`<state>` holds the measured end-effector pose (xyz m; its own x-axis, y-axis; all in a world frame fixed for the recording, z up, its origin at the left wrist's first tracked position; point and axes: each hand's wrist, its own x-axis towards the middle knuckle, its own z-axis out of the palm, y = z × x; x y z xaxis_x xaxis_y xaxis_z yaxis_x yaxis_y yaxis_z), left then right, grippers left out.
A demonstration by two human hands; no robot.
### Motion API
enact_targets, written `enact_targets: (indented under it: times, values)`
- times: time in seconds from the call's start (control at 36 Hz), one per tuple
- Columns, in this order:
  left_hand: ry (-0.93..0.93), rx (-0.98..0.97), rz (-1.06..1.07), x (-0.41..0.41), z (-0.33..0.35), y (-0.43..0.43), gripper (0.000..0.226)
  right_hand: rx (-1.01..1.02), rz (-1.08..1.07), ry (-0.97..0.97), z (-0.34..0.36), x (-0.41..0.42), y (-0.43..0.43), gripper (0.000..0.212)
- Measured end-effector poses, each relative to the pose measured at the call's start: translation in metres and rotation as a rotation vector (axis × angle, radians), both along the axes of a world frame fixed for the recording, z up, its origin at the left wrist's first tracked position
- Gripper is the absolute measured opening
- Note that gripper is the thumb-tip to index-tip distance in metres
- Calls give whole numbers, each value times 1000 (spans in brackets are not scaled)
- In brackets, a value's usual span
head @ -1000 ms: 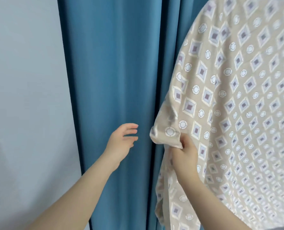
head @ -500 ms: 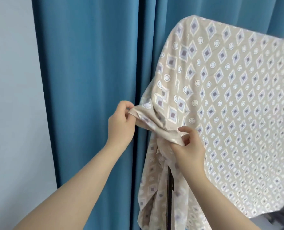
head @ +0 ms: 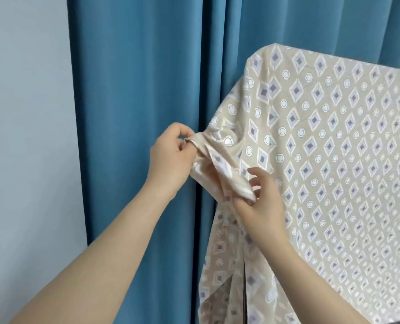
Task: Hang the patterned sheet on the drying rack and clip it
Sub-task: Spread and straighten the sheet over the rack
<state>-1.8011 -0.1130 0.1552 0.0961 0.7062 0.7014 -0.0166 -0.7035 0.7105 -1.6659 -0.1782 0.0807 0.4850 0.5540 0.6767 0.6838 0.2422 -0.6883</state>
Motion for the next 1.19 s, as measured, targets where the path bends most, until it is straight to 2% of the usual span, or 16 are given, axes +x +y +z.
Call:
enact_targets:
  times: [0.08,0.14,0.22,0.33,0.42,0.47,0.56,0.64,0.72,0.83,0.89,0.97,1.03,1.11,1.17,1.19]
  values:
    - [4,54,-184,2,16,-13,27,-104,14,-84,3,-10,5,57]
    - [39,73,-396,3,21,-22,29,-88,8,-103,9,-12,6,23]
    - [82,141,-630,1,12,-14,37,38,39,102,15,-4,3,28]
    - [227,62,-418,17,-34,11,45,176,57,323,23,14,-5,17]
    - [576,-7,-303,40,-72,19,52,220,128,385,24,20,-10,22]
    - [704,2,-276,54,-87,20,51,204,158,394,24,22,-10,22]
    - [601,12,-174,67,-86,19,6,180,181,387,22,24,-10,16]
    - [401,-54,-136,66,-73,26,18,175,198,355,22,26,-12,15]
    - [22,-168,-206,48,-43,20,25,137,177,302,22,26,-10,9]
    - [-414,-115,-264,13,5,2,27,170,226,286,28,10,-5,30]
    - [-531,-90,-282,-2,19,-2,25,174,269,269,31,1,-3,37]
    - [-335,-69,-160,-10,15,5,22,162,305,247,32,-12,3,39]
    - [-149,-87,-47,-11,-4,12,22,121,333,225,29,-18,9,25]
    - [-68,-124,-29,-13,-35,19,15,74,355,186,20,-19,16,5]
    - [-14,-127,-76,-15,-48,21,15,101,325,202,14,-17,20,17]
    - [12,-106,-121,-15,-52,23,25,129,301,214,13,-15,22,24]
